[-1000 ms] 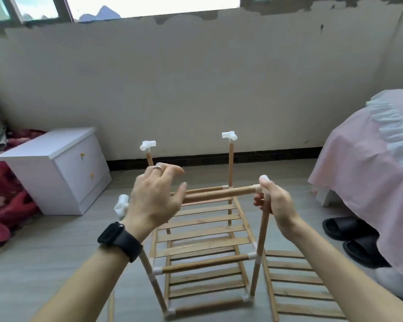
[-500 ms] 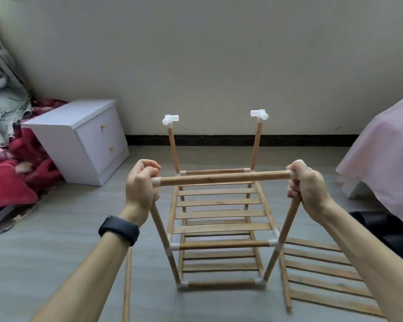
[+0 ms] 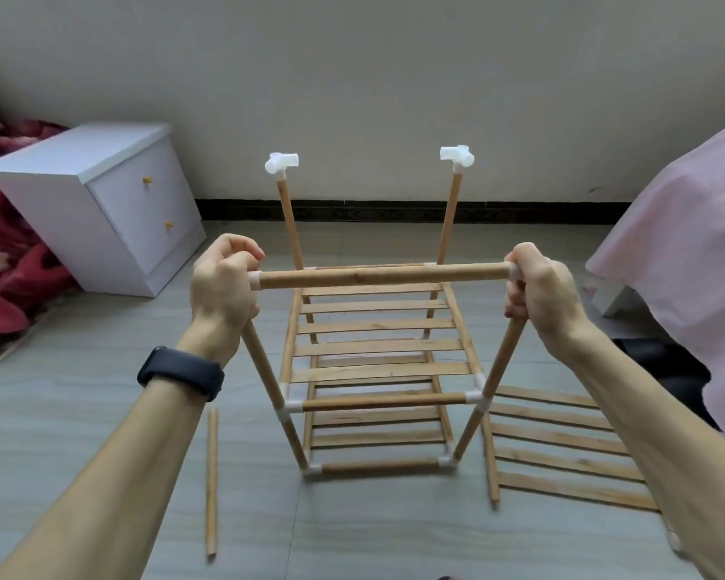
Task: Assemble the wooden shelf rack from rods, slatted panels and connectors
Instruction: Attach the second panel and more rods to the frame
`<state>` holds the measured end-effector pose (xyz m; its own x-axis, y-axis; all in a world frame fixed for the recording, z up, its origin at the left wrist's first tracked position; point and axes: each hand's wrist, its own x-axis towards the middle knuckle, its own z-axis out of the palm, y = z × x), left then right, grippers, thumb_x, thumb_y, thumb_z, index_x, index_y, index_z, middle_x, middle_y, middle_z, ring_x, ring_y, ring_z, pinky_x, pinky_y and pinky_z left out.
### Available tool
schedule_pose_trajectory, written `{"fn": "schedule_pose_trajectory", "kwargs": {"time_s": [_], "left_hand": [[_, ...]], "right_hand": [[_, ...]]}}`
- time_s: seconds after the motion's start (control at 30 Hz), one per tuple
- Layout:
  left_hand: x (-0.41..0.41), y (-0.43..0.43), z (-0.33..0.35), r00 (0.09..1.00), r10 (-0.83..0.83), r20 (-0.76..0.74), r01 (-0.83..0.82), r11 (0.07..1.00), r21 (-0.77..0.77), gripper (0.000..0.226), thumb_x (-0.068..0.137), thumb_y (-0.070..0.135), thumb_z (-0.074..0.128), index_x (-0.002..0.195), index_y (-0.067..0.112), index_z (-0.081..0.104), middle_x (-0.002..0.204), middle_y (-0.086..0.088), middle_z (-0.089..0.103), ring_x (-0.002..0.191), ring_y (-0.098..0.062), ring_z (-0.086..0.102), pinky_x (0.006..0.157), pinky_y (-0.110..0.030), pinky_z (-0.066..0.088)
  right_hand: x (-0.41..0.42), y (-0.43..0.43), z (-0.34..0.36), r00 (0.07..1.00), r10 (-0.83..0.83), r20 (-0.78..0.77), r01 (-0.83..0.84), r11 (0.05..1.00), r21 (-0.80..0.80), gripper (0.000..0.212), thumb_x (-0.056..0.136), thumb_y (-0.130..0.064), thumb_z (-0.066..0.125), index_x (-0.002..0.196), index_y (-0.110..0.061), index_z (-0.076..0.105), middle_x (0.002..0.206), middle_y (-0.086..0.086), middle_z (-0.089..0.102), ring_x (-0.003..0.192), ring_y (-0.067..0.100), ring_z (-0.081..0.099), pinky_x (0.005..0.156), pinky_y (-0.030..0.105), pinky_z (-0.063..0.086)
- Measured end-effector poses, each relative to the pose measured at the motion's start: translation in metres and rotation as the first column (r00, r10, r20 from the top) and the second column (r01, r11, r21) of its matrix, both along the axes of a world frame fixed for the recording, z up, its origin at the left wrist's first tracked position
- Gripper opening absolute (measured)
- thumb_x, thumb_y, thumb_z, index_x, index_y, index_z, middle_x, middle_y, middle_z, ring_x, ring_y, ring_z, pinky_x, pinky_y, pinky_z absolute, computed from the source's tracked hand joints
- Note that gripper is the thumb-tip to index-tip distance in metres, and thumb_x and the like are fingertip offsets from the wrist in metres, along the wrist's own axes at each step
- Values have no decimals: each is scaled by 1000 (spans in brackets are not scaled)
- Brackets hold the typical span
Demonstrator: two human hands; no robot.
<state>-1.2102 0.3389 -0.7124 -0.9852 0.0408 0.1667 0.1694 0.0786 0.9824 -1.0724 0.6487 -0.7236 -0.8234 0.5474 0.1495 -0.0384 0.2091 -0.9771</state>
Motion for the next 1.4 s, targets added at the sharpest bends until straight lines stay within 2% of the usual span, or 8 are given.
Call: {"fn": "schedule_pose_trajectory", "kwargs": {"time_s": [0.1,0.23,0.53,0.87,1.0,1.13,1.27,1.4], "left_hand": [[8,-4,-6,997,-65,-34,68,992,102,7,87,19,50,92,18,55,55,9,45,42,-8,37,40,-24,34],[24,-2,-22,998,-19,-66,28,991,133,21,92,38,55,82,21,48,58,11,39,48,-7,34,43,-22,31],[17,12,-22,974,227,-22,-226,973,48,28,78,30,43,51,28,39,61,-2,36,63,-23,35,56,-37,32],[18,21,-18,977,214,5,-214,977,21,26,85,41,41,68,22,48,66,-1,45,64,-20,42,63,-40,38],[42,36,-18,985,171,-2,-171,983,-69,43,95,63,37,94,23,52,83,1,57,75,-21,56,66,-38,49],[71,50,-18,957,-283,53,285,898,-334,57,87,86,30,112,34,34,103,0,57,86,-8,65,73,-33,61],[72,41,-14,864,-503,-43,316,605,-731,63,82,92,29,128,51,43,134,9,50,123,-6,44,104,-40,42],[38,10,12,887,-281,-367,-100,659,-746,58,90,62,56,140,35,46,148,5,32,139,-15,24,115,-45,32]], "right_hand": [[1,-6,-6,991,-105,-83,105,994,-9,38,97,-36,50,61,-26,44,51,-7,39,48,13,36,53,33,36],[1,-19,-12,972,-217,-93,221,975,32,53,87,-69,59,71,-21,45,66,2,39,65,25,38,61,40,36],[-4,-22,-16,929,-302,-212,303,952,-26,37,76,-43,58,70,-8,48,67,5,39,61,21,36,49,26,34],[-30,-7,-15,947,-297,-127,309,946,95,40,91,-49,53,69,-17,43,72,-1,46,66,18,44,64,36,38],[-57,-6,2,877,-448,176,460,887,-35,74,88,-81,45,121,-15,49,115,2,55,105,21,55,94,47,48],[-57,-37,23,903,-305,304,340,938,-68,107,85,-80,53,158,-11,17,148,15,43,142,35,37,113,51,36],[-19,-89,20,991,62,118,-26,957,-290,89,85,-75,59,145,-13,38,115,2,67,117,26,66,88,39,53],[17,-109,4,994,107,13,-101,970,-220,69,83,-73,61,123,-19,48,102,2,66,81,14,70,72,28,50]]}}
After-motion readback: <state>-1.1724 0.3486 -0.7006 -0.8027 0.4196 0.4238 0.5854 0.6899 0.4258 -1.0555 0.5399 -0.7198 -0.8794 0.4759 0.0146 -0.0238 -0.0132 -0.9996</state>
